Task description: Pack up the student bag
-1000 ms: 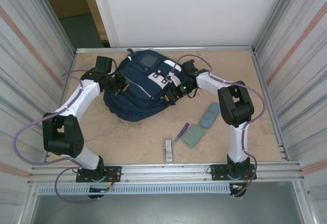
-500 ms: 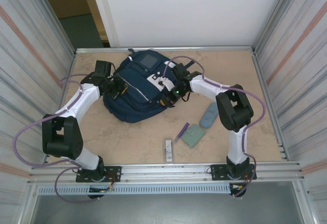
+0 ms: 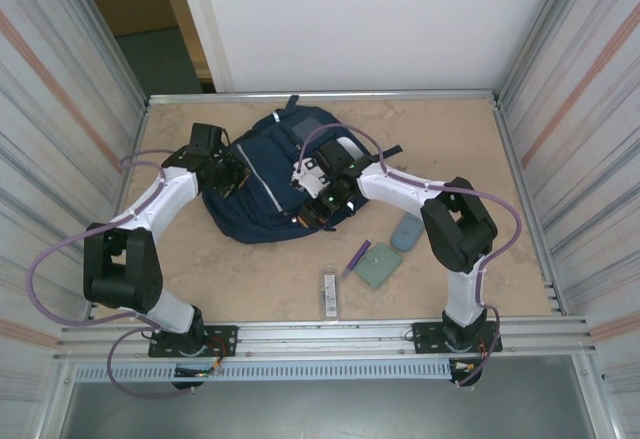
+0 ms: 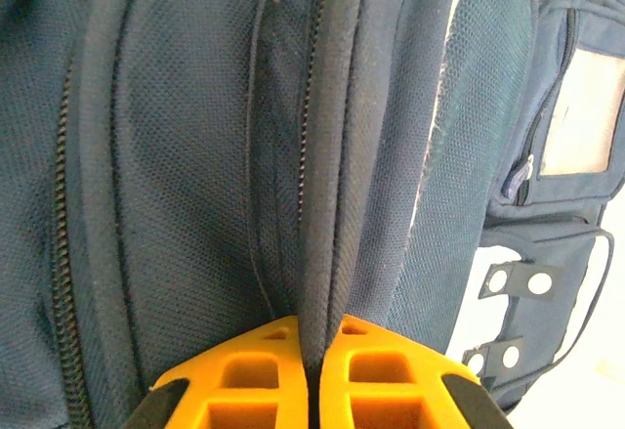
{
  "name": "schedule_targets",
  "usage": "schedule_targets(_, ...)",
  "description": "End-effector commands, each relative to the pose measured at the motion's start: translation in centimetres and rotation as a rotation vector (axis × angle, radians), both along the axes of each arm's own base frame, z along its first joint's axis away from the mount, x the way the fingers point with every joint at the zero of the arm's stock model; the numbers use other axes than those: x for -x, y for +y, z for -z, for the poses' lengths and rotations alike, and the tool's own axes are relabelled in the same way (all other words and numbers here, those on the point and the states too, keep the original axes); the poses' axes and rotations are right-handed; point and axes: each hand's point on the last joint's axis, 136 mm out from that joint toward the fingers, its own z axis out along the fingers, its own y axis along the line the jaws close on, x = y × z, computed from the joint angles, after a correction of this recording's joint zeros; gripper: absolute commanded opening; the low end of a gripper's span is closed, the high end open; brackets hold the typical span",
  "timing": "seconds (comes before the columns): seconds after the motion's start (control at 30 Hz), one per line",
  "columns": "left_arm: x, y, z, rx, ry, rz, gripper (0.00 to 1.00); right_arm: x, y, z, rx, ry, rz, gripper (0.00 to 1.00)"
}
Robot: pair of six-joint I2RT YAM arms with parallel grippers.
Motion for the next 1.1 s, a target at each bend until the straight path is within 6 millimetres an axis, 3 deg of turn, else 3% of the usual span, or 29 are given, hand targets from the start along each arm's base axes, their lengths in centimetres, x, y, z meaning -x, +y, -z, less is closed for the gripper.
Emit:
schedule_targets(0.0,-1.0,-0.2,-1.3,0.015,-0.075,-0.039,0.0,1.5,1.3,-3.1,-0.081,-0.005,-0.028,0.12)
schedule_targets(0.1,-1.2,1.1,-0.8,-0.01,-0.071,-0.093,0.0,0.2,0.2,-2.9,-0.062,-0.013,-0.004,0.11)
schedule_targets(0.3,-2.5,1.4,-2.1,-0.028,-0.116,-0.166,0.0,-2.5,-4.4,-3.7,0.024,0.07,0.046,0.09)
schedule_targets(0.47,-2.8,0.6,-1.8,0.009,-0.1,-0.171,0.0,-0.6,-5.5,-4.0,0.125,0.201,0.028,0.11)
schedule_targets(0.7,-2.2,-0.4,-0.5,0.035,-0.081,-0.185,0.0,1.6,-3.9,-1.6,0.261,0.337,0.085,0.1)
schedule_targets(1.07,-1.7,-1.9,1.1,0.044,-0.055,-0.184,0.0,0.7,2.2,-2.4,0.072,0.403,0.169,0.18)
